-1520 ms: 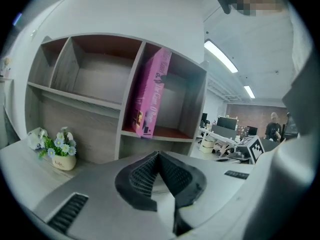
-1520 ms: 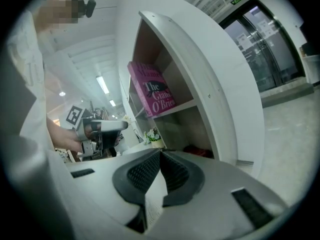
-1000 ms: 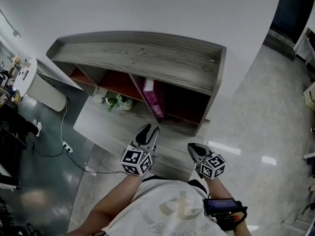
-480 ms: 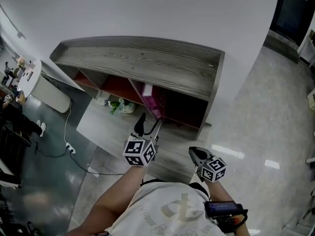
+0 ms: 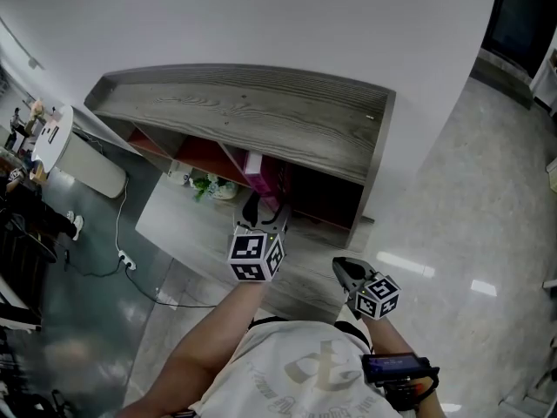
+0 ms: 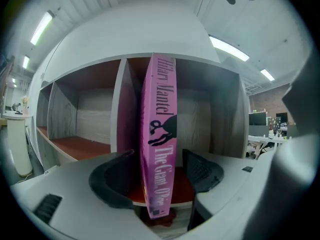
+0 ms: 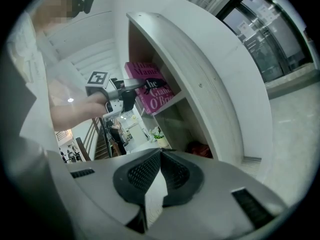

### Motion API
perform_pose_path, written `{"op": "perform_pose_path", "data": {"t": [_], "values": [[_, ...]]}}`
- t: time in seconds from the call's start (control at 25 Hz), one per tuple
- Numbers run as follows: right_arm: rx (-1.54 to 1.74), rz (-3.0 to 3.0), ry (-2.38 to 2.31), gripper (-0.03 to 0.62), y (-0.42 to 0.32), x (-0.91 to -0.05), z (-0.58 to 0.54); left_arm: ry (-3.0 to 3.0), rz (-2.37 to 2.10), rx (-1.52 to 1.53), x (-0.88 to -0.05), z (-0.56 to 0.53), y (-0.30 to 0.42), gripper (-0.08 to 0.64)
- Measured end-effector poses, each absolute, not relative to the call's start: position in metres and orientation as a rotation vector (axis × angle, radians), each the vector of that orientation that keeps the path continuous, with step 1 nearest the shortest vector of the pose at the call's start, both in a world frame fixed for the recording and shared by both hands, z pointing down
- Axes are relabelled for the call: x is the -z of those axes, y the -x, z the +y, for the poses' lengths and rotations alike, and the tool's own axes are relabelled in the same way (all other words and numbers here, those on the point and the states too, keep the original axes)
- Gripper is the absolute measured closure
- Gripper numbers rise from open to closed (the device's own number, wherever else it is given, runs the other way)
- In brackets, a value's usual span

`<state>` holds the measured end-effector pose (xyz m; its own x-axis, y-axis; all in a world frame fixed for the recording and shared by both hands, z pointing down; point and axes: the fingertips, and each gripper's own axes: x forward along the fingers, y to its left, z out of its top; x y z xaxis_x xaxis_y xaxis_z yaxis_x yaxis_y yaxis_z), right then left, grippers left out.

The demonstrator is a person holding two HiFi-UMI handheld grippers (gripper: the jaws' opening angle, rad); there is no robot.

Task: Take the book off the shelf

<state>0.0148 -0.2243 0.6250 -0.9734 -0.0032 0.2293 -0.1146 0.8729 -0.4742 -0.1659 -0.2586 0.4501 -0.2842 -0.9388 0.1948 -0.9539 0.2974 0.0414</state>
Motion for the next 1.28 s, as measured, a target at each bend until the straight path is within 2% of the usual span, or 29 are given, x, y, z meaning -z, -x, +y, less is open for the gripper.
{"op": "perform_pose_path", "data": {"t": [0.28, 0.32, 0.44, 0.64, 1.28], "values": [[-0.747, -2.82, -0.086, 0.589, -0.011, -0.629, -0.235, -1.72, -2.405, -0.123, -0.445, -0.278, 0.175, 0.254], [-0.748, -2.819, -0.087, 0.589, -0.012, -0.63, -0.236, -1.71, -2.412, -0.127, -0.445, -0.279, 0.176, 0.285], [-0.755, -2.814, -0.095, 0.589, -0.013, -0.633, -0.24, -1.679, -2.425, -0.152, -0.447, -0.285, 0.178, 0.296], [-0.771, -2.808, -0.111, 0.589, -0.013, -0.637, -0.246, -1.624, -2.444, -0.178, -0.452, -0.288, 0.187, 0.367], [-0.798, -2.797, -0.131, 0.589, -0.012, -0.644, -0.252, -1.636, -2.449, -0.193, -0.455, -0.292, 0.197, 0.403]]}}
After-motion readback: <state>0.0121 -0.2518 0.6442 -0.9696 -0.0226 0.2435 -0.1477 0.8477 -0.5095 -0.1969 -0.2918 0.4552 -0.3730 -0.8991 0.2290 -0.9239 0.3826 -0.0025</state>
